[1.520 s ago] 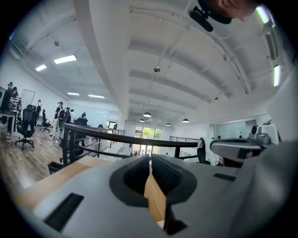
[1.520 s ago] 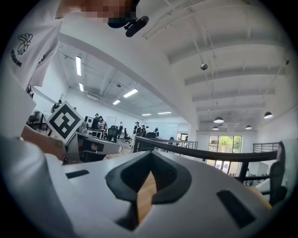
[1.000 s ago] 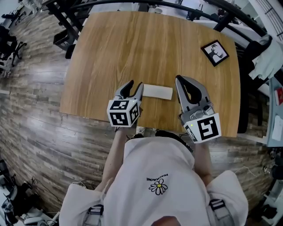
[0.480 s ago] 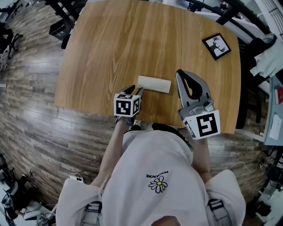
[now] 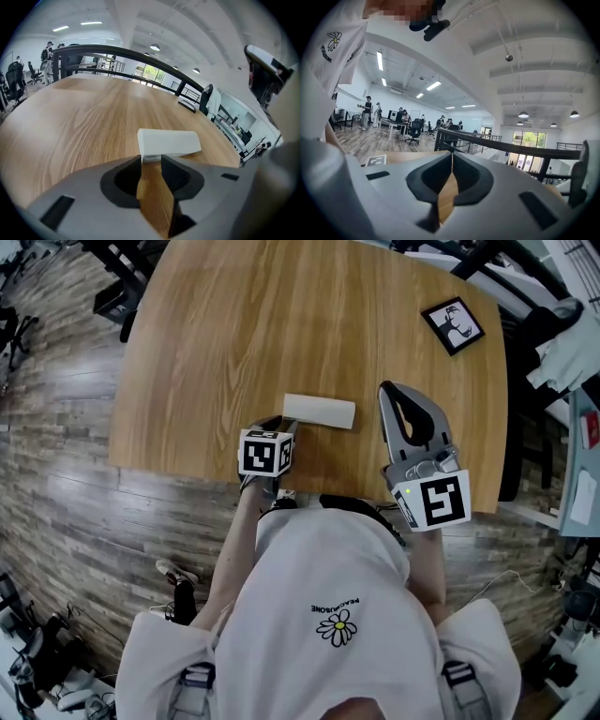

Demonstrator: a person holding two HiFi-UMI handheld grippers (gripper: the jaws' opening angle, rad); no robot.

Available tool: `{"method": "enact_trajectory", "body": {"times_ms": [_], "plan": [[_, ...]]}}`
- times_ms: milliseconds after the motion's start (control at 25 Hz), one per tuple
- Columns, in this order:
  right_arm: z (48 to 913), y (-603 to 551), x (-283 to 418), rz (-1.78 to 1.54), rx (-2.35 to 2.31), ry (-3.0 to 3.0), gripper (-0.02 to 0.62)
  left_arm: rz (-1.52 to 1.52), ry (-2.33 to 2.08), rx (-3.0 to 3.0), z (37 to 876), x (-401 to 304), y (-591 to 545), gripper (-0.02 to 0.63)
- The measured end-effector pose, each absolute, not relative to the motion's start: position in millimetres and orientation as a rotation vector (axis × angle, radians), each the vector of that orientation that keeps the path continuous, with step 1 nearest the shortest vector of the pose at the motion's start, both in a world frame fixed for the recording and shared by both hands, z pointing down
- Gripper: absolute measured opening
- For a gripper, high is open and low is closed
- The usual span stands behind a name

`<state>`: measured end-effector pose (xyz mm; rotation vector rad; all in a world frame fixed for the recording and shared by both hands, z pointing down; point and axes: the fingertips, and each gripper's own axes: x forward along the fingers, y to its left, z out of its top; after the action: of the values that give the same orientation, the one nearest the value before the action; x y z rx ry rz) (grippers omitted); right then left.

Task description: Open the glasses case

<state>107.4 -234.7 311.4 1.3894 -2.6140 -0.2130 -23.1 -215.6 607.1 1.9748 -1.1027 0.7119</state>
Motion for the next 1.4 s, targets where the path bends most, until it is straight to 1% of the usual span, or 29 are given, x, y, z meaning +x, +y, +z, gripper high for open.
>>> {"method": "enact_trajectory", "body": {"times_ms": [280,520,560,600,720,800,920,1040,1120,1240,1400], "plan": [[313.4,-234.8,104.2,-0.247,1.354,-2.6,0.009,0.77,-1.119,1.993,609.2,-23.3,-217.4,0.114],[314.7,-239.2,97.0,-0.287,1.324,-2.57,0.012,0.779,-1.111,1.985,609.7,-23.4,-218.3,0.112],[318.9,-239.4,95.2,-0.314,1.294,-2.55,0.033,0.779,-1.11,1.979,609.8,-23.3,-218.2,0.112],[326.3,-239.4,93.3,-0.336,1.247,-2.521,0.073,0.778,-1.108,1.972,610.1,-23.2,-218.1,0.112],[367.2,-239.6,86.9,-0.322,1.089,-2.431,0.116,0.786,-1.1,1.96,610.4,-23.4,-217.8,0.112],[408.9,-239.8,80.2,-0.288,0.991,-2.401,0.186,0.787,-1.096,1.957,610.6,-23.7,-217.5,0.11],[483.8,-227.7,74.1,-0.295,0.77,-2.264,0.242,0.786,-1.086,1.958,610.8,-22.7,-217.4,0.109],[540.9,-212.3,73.8,-0.331,0.596,-2.135,0.261,0.789,-1.08,1.96,611.1,-21.8,-217.8,0.109],[564.6,-207.8,75.4,-0.306,0.561,-2.101,0.267,0.787,-1.081,1.964,611.0,-22.2,-217.7,0.109],[583.1,-206.1,76.2,-0.285,0.556,-2.077,0.268,0.779,-1.08,1.963,610.9,-22.6,-218.0,0.109],[594.7,-205.2,76.0,-0.411,0.527,-1.998,0.268,0.786,-1.07,1.956,612.1,-22.9,-217.2,0.108]]}}
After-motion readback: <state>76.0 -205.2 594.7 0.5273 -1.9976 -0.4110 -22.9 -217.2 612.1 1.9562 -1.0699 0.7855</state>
